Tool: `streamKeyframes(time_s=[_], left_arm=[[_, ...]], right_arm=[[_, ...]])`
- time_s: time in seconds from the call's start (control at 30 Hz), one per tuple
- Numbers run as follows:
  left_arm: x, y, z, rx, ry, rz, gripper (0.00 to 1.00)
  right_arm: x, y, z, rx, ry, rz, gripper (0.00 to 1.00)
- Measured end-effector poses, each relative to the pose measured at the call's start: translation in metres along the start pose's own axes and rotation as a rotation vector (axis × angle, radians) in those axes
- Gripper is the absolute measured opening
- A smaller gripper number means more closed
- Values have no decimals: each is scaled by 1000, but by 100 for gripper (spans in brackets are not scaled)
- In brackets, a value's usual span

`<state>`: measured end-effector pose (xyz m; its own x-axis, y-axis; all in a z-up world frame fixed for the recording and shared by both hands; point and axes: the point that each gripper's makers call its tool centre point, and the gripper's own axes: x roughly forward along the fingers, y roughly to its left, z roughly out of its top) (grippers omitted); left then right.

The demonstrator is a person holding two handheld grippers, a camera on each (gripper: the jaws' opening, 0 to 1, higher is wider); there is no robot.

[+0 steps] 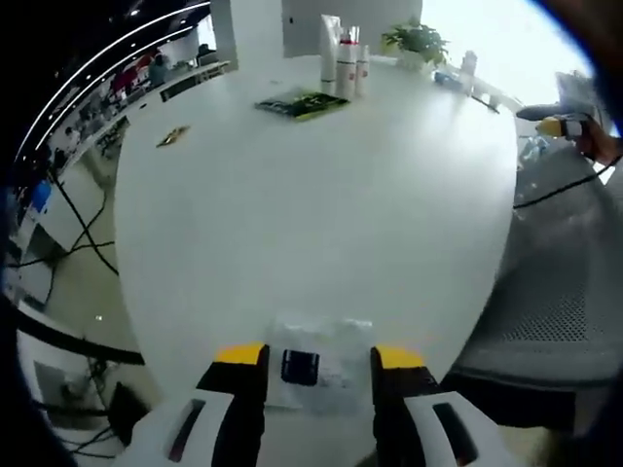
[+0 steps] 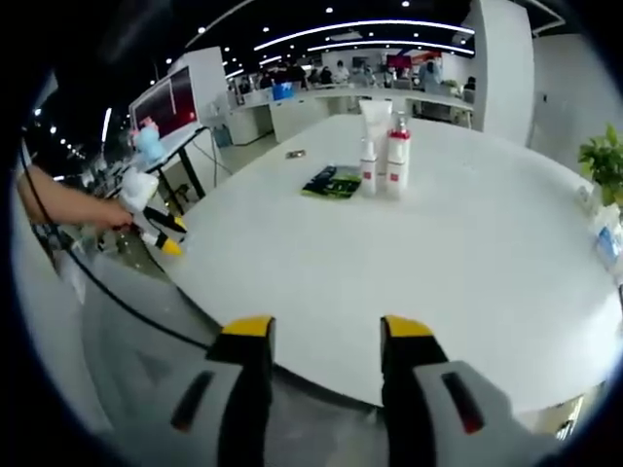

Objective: Arrange the skincare products in the storage area until every visible bottle or jar stands upright without overlapping.

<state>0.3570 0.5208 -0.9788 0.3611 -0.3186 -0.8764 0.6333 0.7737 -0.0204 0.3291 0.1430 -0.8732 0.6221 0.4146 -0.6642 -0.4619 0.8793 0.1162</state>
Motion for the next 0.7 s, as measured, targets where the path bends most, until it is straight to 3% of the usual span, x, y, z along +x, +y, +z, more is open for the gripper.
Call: streamKeyframes(time_s=[0.27,0.57,0.7], left_arm=[[-1,-5,2,-154,-34,18,43],[-14,-25,50,-267,-186,26,43],[-20,-37,78,-304,-261,23,43]], right_arm=[[3,2,4,13,-14,34,44],[7,15,22,100,-44,123,43],[14,32,36,145,-53,208,43]])
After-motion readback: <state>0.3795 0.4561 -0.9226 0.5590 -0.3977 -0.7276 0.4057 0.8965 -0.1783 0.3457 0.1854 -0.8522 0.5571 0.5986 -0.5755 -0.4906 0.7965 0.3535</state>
